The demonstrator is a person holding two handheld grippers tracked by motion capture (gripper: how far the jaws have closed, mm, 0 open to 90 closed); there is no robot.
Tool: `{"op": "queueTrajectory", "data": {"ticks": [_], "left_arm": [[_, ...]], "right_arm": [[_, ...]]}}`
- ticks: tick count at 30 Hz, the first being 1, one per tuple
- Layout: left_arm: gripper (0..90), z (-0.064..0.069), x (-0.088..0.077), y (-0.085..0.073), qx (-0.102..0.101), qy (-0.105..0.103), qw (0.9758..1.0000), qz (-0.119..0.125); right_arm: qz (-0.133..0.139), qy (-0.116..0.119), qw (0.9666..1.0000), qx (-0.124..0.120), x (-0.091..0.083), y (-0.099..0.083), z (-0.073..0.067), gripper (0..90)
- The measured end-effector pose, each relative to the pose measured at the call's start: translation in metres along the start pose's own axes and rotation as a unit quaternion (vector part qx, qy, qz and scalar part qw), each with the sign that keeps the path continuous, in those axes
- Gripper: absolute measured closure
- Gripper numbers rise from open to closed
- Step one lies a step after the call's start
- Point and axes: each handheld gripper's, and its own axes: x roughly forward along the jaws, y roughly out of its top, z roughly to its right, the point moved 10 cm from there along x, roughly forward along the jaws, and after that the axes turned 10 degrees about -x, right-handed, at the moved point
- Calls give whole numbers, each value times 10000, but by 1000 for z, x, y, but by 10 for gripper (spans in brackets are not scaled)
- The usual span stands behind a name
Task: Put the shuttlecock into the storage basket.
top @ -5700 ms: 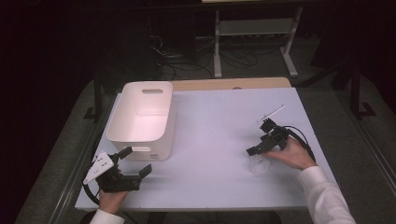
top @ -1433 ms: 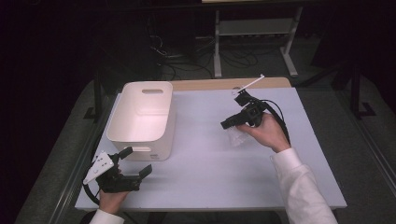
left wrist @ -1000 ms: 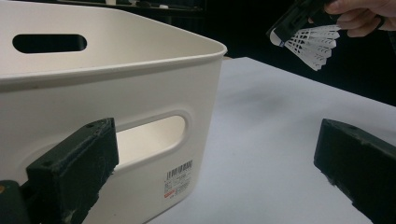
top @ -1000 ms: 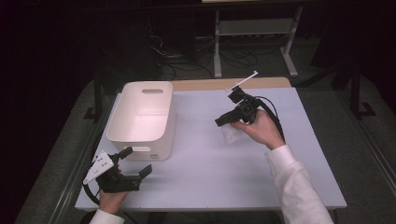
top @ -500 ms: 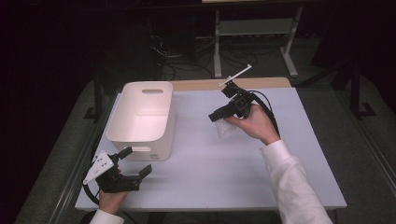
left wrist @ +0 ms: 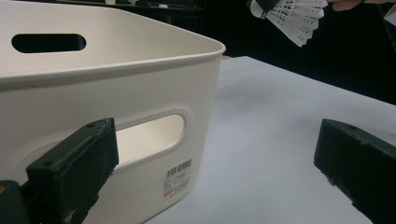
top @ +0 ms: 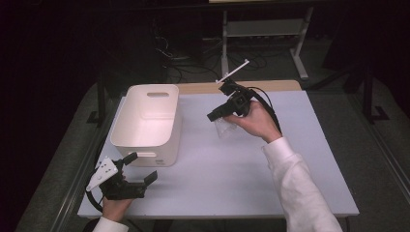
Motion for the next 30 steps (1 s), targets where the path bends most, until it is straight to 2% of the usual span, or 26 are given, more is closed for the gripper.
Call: {"op": "queueTrajectory", "data": {"ticks": [14, 15, 30], "left_arm": [[0, 1, 1, -1, -23, -4, 10000, -24], [0, 1, 1, -1, -47, -14, 10000, -1], [0, 0, 0, -1, -19, -12, 10000, -36]], "right_arm": [[46, 152, 9998, -80, 10, 21, 1, 623], [20, 112, 9998, -164, 11, 22, 3, 623], [75, 241, 9988, -414, 20, 51, -10, 623]]}}
